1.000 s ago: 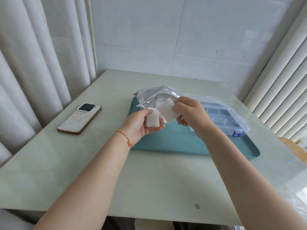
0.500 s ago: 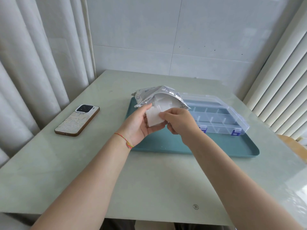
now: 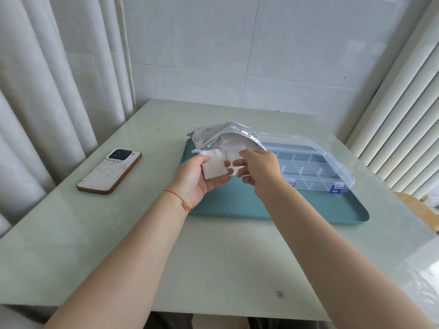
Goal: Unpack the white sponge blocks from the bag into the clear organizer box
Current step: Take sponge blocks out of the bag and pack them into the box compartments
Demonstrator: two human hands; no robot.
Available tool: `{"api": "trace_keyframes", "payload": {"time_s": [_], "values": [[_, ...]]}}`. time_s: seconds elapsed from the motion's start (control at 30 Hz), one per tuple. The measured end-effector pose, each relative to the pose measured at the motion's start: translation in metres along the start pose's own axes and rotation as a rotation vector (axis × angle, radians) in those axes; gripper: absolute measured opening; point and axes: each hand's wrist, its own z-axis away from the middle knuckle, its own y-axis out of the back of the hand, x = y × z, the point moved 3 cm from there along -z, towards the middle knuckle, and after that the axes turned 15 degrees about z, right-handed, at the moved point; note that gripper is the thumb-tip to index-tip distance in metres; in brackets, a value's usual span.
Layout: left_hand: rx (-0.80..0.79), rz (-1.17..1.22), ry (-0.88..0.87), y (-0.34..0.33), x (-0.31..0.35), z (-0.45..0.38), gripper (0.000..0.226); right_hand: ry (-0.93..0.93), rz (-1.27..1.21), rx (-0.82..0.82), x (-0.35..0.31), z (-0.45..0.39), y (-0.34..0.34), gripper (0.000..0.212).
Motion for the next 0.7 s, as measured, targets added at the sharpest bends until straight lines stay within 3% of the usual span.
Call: {"api": "trace_keyframes", "payload": {"time_s": [0.2, 0.33, 0.47, 0.57, 0.7], "values": [[0.015, -0.048, -0.003, 0.000, 0.001, 0.002, 0.024, -0.198, -0.353, 0.005, -0.004, -0.011, -0.022, 0.018], [0.030, -0.056, -0.001, 0.001, 0.000, 0.000, 0.024, -0.234, -0.365, 0.026, -0.003, -0.014, -0.018, 0.010], [0.043, -0.046, 0.011, 0.002, -0.001, 0.000, 0.024, -0.241, -0.316, -0.080, 0.002, -0.010, -0.001, 0.011], [0.030, -0.036, 0.058, 0.001, -0.002, 0.001, 0.028, -0.132, -0.174, -0.247, 0.002, -0.004, 0.015, 0.014], [-0.056, -0.175, 0.159, -0.001, -0.002, 0.004, 0.034, 0.154, 0.357, -0.423, 0.001, 0.002, 0.022, 0.016]]}}
